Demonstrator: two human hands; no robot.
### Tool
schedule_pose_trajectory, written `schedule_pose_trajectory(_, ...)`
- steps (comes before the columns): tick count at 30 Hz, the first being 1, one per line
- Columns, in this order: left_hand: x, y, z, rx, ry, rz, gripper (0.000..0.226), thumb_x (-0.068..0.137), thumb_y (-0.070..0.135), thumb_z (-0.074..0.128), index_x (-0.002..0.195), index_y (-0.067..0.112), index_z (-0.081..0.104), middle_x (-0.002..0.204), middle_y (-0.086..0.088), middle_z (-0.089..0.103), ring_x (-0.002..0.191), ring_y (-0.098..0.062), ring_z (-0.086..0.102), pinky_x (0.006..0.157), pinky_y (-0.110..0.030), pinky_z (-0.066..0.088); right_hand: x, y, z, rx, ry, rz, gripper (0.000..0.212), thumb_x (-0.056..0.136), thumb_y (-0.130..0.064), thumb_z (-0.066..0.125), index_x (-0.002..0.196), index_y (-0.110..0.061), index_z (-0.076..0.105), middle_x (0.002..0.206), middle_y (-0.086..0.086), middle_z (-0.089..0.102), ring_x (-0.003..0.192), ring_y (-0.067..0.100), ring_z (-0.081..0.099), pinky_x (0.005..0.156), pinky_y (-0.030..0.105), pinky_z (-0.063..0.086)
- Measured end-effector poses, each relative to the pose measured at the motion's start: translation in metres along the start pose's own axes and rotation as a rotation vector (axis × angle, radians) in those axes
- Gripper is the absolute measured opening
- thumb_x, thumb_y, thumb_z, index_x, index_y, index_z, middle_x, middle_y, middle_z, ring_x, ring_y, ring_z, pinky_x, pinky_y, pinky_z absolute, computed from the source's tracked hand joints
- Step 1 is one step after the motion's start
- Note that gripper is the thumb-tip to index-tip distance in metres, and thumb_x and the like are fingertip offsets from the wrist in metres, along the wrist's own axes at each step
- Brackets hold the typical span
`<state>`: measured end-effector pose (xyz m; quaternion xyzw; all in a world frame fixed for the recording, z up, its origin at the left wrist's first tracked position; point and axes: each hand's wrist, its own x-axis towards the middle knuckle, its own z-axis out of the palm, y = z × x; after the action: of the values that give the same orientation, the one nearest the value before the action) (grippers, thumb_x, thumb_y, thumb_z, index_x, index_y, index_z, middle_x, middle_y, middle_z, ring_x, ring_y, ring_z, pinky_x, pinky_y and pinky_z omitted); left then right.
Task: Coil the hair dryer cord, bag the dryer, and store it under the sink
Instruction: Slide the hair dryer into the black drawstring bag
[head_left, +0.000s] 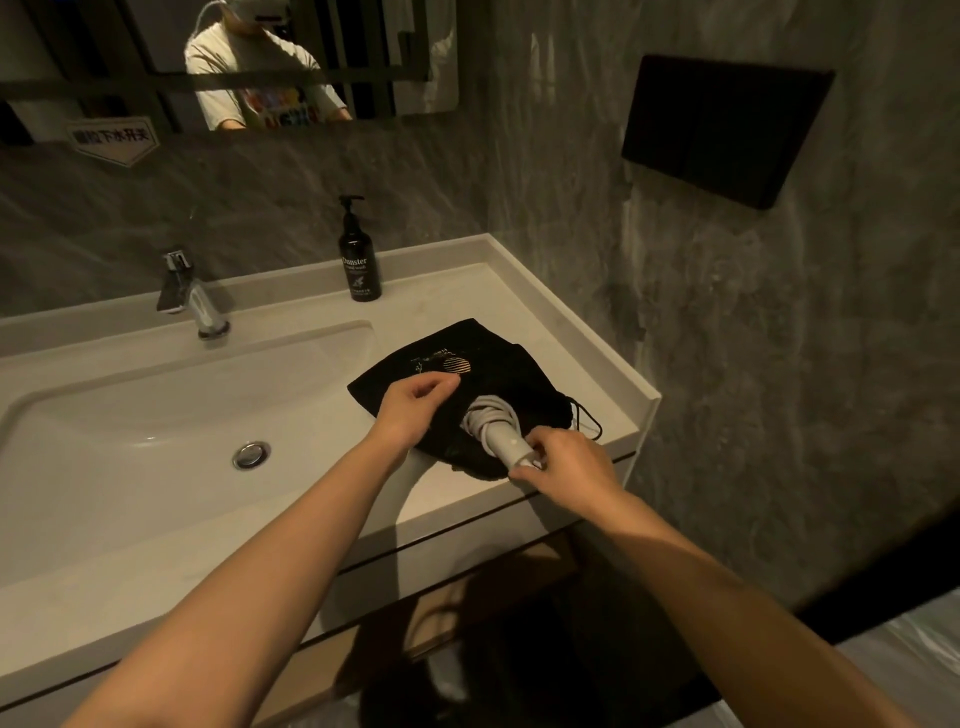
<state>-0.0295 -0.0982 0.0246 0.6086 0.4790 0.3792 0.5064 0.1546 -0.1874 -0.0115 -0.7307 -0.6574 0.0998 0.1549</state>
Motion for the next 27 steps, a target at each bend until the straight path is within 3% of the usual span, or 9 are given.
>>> schedule_pose_trajectory(4,-0.001,0.001,0.004,-0.011,-0.106,-0.026,0.012,0.089,0.03,0.062,0.089,0.038,0.071,0.102,0.009,0.07,0.103,-0.012,0.062,0.098,-0.036,0.048,0.004,0.002,0.005,0.115,0.113,-0.05,0.041,0.08,-0.047,0.065,0.112,-0.022,0.065,0.098,0.0,0.072,0.089,0.02,0.066,0.076,0.041,0.054)
schedule_pose_trajectory(9,-0.004,-0.001,0.005,0.099,-0.218,-0.027,0.013,0.09,0.034,0.06,0.093,0.038,0.072,0.107,0.004,0.071,0.105,-0.016,0.063,0.097,-0.041,0.05,0.023,-0.01,0.013,0.116,0.238,-0.076,0.038,0.083,-0.045,0.063,0.114,-0.024,0.067,0.096,0.002,0.073,0.093,0.022,0.063,0.085,0.038,0.047)
schedule_pose_trajectory(13,-0.007,-0.004,0.003,0.126,-0.179,-0.027,0.009,0.089,0.029,0.062,0.093,0.033,0.07,0.103,-0.001,0.07,0.1,-0.017,0.064,0.087,-0.036,0.053,0.021,-0.004,0.022,0.097,0.256,-0.072,0.042,0.083,-0.046,0.062,0.118,-0.022,0.065,0.098,0.003,0.072,0.096,0.022,0.059,0.085,0.035,0.04)
schedule_pose_trajectory(17,-0.011,-0.013,0.002,0.187,-0.197,0.034,0.017,0.08,0.021,0.073,0.095,0.028,0.067,0.067,0.007,0.06,0.064,0.0,0.057,0.071,-0.023,0.045,0.012,0.012,0.011,0.189,0.384,-0.089,0.033,0.084,-0.046,0.06,0.101,-0.021,0.071,0.089,-0.003,0.07,0.09,0.017,0.059,0.077,0.03,0.044)
schedule_pose_trajectory(20,-0.017,-0.025,0.007,0.42,-0.087,0.054,0.043,0.07,0.03,0.082,0.103,0.022,0.055,0.078,0.007,0.052,0.066,-0.005,0.049,0.058,-0.019,0.038,0.01,0.031,-0.004,0.229,0.472,0.001,0.018,0.086,-0.031,0.061,0.095,-0.015,0.063,0.088,0.001,0.064,0.09,0.021,0.057,0.075,0.036,0.049)
schedule_pose_trajectory(22,-0.022,-0.033,0.009,0.604,-0.029,-0.013,0.056,0.066,0.045,0.082,0.101,0.02,0.046,0.087,0.004,0.053,0.073,-0.009,0.051,0.055,-0.021,0.036,0.018,0.043,-0.008,0.197,0.391,0.112,0.03,0.085,-0.025,0.063,0.112,-0.012,0.058,0.108,0.009,0.059,0.105,0.028,0.054,0.088,0.041,0.048)
schedule_pose_trajectory(24,-0.025,-0.039,0.008,0.77,-0.065,-0.141,0.066,0.064,0.063,0.074,0.105,0.017,0.049,0.098,0.0,0.062,0.084,-0.017,0.06,0.057,-0.023,0.04,0.026,0.051,-0.008,0.208,0.255,0.218,0.048,0.087,-0.026,0.062,0.13,-0.009,0.05,0.126,0.016,0.053,0.119,0.033,0.048,0.098,0.042,0.042)
schedule_pose_trajectory(25,-0.026,-0.04,0.006,0.833,-0.121,-0.201,0.07,0.065,0.068,0.069,0.108,0.015,0.055,0.099,-0.002,0.068,0.087,-0.02,0.065,0.058,-0.024,0.044,0.03,0.052,-0.009,0.243,0.204,0.255,0.05,0.088,-0.027,0.06,0.133,-0.008,0.048,0.13,0.017,0.052,0.12,0.034,0.048,0.098,0.042,0.041)
schedule_pose_trajectory(27,-0.029,-0.04,0.004,0.843,-0.214,-0.287,0.064,0.072,0.068,0.062,0.098,0.011,0.068,0.083,-0.005,0.075,0.07,-0.018,0.07,0.06,-0.026,0.052,0.034,0.051,-0.01,0.346,0.15,0.28,0.044,0.09,-0.025,0.059,0.128,-0.005,0.053,0.123,0.02,0.06,0.113,0.036,0.055,0.089,0.038,0.045)
